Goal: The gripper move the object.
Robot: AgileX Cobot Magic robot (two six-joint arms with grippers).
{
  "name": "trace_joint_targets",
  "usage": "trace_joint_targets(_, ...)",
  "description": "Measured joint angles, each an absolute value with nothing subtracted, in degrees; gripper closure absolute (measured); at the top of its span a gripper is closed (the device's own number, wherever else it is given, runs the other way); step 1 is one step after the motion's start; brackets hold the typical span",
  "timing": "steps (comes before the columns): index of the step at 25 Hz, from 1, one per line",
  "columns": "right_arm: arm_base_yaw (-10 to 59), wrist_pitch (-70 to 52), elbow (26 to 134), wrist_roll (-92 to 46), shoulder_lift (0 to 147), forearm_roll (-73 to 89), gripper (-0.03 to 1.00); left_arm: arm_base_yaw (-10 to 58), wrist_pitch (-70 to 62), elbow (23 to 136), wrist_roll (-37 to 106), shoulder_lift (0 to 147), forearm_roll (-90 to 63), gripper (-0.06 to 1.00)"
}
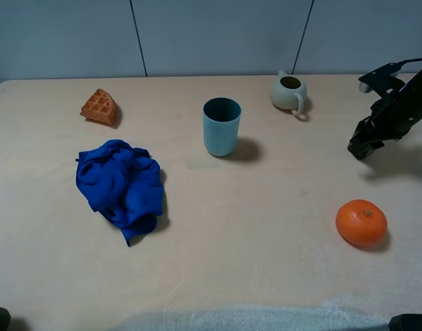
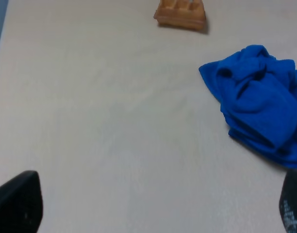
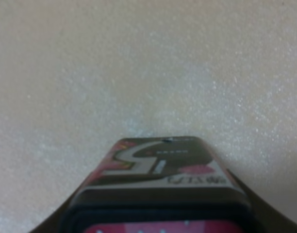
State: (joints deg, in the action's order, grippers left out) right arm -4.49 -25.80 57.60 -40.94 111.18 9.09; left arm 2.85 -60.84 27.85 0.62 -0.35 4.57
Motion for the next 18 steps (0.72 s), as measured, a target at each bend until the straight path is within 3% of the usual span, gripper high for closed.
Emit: trace_joint_targets(18,-4.49,-28.53,57.6,-40.47,103.79,9.09,0.61,2.85,-60.84,27.85,0.62,-0.35,4.57,-0.05)
